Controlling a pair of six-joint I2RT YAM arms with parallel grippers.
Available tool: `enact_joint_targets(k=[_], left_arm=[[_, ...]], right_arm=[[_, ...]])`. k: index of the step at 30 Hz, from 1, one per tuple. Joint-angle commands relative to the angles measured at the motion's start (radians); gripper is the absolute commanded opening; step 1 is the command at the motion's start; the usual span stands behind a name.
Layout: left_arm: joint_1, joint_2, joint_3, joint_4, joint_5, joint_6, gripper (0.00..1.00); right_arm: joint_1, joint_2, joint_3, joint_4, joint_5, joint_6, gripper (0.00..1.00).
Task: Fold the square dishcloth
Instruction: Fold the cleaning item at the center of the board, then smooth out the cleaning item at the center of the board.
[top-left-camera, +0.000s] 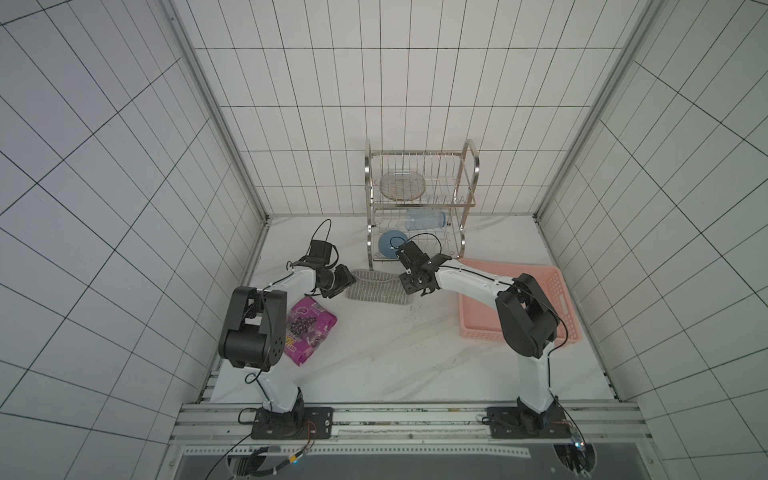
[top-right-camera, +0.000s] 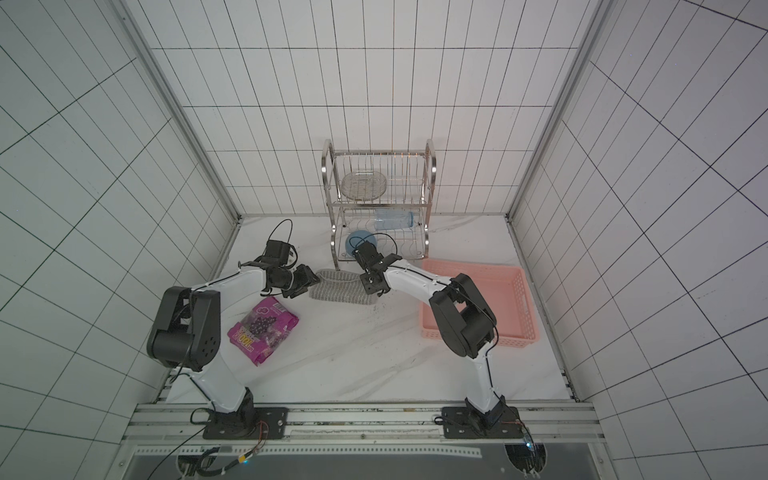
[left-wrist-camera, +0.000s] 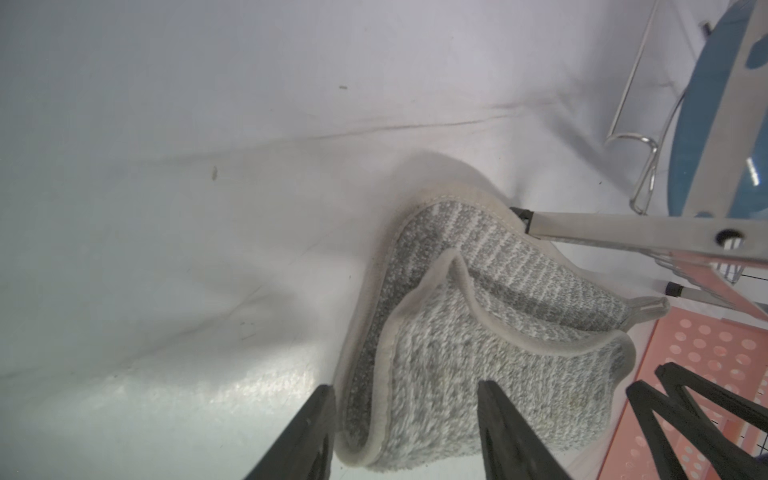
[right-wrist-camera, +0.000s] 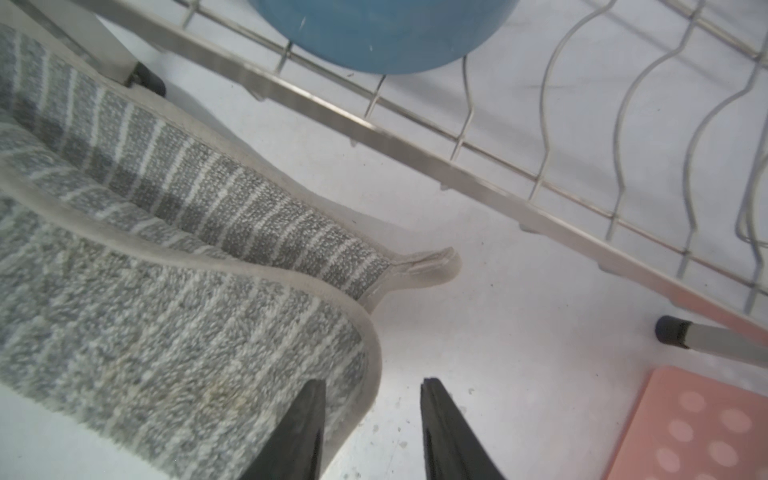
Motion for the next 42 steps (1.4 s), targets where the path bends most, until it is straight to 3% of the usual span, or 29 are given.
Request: enact_joint_targets(k=[1,7,12,20,29,38,42], left_arm=[[0.002,-0.012,-0.018,0.028,0.005,0.006,0.54],[-0.025,-0.015,-0.074,0.068,0.025,-0.006,0.39],[-0.077,-0.029,-0.128,0.079,0.013,-0.018,0.15],[-0.14,-0.111,-0.204,0.071,0.016,-0.044,0.0],[-0.234,-0.24,-0.303,0.026,0.023,-0.068,0.0],[-0.271,-0.438,-0.469,-0.033,0.019,-0.127,0.0],[-0.288,-0.51,-0.501,-0.059,0.021,-0.157,0.21]], right_arm=[[-0.001,-0.082,-0.031,-0.025,-0.031,0.092,0.45],[0.005,-0.161,-0.107,-0.03,-0.068,0.183,0.49],[0.023,-0.219,-0.165,-0.047,-0.072,0.199,0.49],[0.049,-0.302,-0.248,-0.093,-0.035,0.211,0.49],[0.051,-0.381,-0.323,-0.132,-0.02,0.255,0.49],[0.054,-0.462,-0.39,-0.136,-0.039,0.312,0.48],[0.059,-0.473,-0.406,-0.122,-0.05,0.317,0.48]])
